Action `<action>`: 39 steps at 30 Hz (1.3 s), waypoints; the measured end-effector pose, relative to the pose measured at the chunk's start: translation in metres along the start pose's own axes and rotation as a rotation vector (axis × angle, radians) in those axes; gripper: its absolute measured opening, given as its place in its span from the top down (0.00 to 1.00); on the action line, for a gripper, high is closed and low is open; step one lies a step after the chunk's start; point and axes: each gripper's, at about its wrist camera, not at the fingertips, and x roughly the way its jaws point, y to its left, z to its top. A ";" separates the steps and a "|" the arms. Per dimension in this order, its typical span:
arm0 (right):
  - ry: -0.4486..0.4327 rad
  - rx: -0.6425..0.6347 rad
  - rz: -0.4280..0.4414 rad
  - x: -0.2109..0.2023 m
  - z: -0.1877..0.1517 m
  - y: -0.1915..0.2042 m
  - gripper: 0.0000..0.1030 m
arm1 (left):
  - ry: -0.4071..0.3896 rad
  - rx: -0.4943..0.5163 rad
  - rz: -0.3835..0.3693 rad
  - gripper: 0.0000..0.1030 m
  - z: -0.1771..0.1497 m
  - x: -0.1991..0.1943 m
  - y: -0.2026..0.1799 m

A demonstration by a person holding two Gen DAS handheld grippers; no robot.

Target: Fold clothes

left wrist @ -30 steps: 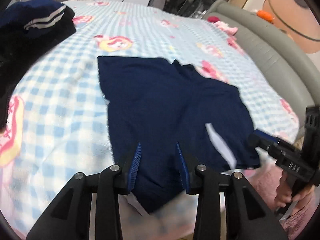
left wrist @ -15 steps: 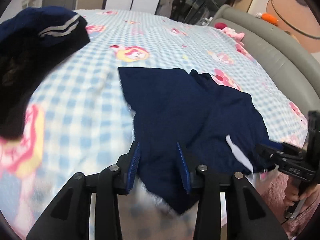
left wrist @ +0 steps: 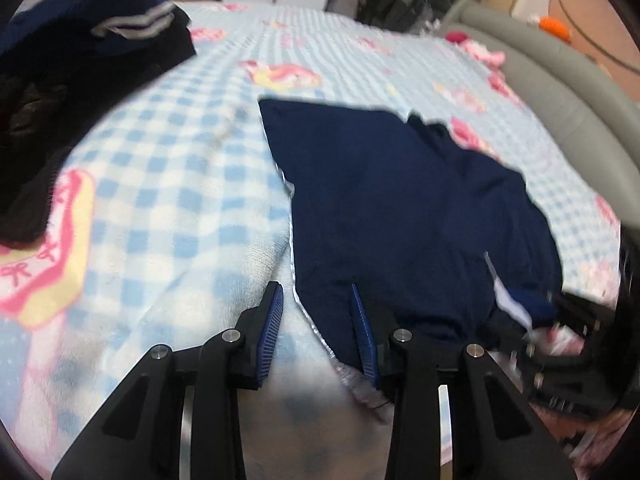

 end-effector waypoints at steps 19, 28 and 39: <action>-0.054 0.308 -0.068 -0.059 -0.043 -0.081 0.46 | 0.083 0.156 -0.032 0.62 -0.025 0.000 -0.061; -0.121 0.442 -0.129 -0.071 -0.055 -0.120 0.46 | 0.068 0.287 -0.120 0.59 0.006 0.031 -0.148; -0.110 0.609 -0.171 -0.082 -0.087 -0.148 0.47 | 0.158 0.380 -0.091 0.59 -0.002 0.073 -0.201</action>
